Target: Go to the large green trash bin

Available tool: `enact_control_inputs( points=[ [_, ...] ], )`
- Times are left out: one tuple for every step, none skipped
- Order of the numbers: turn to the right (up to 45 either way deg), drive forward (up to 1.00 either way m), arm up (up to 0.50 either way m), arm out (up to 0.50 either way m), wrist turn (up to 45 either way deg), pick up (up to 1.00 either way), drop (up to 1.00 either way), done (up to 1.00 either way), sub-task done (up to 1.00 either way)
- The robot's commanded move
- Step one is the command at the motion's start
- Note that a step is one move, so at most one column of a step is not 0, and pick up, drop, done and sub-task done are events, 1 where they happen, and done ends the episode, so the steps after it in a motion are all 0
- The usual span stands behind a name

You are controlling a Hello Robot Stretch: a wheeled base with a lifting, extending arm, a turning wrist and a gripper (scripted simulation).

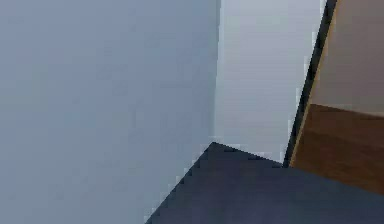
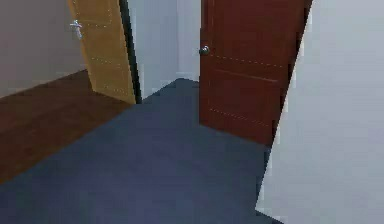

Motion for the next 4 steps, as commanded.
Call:
enact_control_inputs(
  points=[
    [45.0, 0.0, 0.0, 0.0, 0.0, 0.0, 0.0, 0.0, 0.0],
    [39.0, 0.0, 0.0, 0.0, 0.0, 0.0, 0.0, 0.0, 0.0],
    [0.0, 1.0, 0.0, 0.0, 0.0, 0.0, 0.0, 0.0, 0.0],
    [0.0, 1.0, 0.0, 0.0, 0.0, 0.0, 0.0, 0.0, 0.0]
  ],
)
